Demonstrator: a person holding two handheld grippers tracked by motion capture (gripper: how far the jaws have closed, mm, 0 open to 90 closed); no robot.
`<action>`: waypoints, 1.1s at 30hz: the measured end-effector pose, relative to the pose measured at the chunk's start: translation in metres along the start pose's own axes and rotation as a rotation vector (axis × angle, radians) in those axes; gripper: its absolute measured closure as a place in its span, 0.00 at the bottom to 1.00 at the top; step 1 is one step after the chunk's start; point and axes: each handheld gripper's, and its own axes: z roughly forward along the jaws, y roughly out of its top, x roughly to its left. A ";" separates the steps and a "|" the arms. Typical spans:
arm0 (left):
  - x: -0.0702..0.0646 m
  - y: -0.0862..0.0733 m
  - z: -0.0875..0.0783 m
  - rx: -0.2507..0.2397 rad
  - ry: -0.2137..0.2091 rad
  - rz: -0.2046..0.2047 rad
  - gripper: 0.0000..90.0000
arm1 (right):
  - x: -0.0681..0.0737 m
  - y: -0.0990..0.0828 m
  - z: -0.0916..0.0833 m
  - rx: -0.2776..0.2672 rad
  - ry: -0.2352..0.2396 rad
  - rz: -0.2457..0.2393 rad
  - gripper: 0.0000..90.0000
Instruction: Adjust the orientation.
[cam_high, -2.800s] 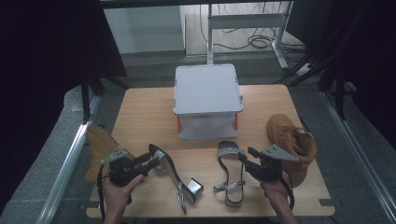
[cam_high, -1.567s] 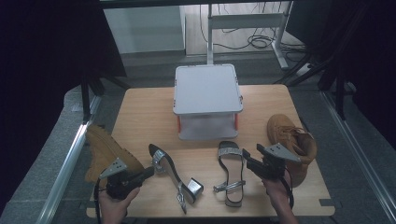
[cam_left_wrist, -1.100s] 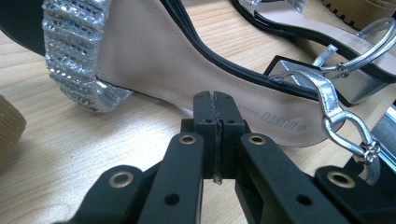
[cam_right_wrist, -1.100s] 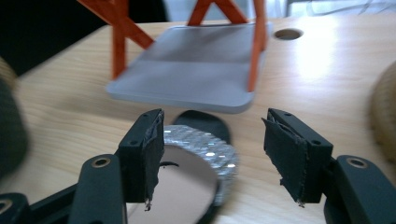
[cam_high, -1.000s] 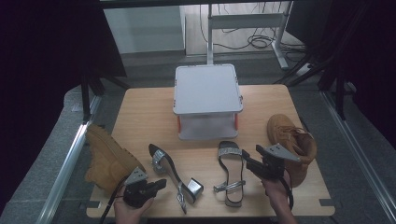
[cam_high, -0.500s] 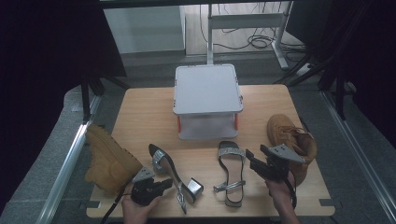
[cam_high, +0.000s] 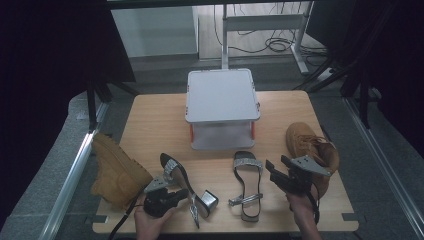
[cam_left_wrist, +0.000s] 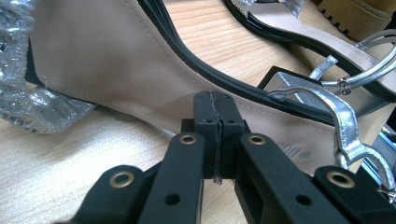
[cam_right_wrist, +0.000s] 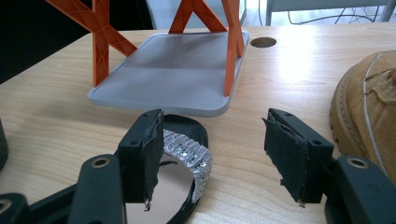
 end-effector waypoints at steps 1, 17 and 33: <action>0.000 0.000 0.000 0.001 0.000 0.002 1.00 | 0.000 0.000 0.000 0.000 0.000 0.000 0.43; 0.006 0.034 0.028 0.044 -0.025 -0.010 1.00 | 0.005 -0.001 -0.004 -0.005 0.005 -0.003 0.43; 0.011 0.059 0.009 -0.062 0.001 0.043 0.87 | 0.027 -0.001 -0.007 0.005 0.140 -0.078 0.46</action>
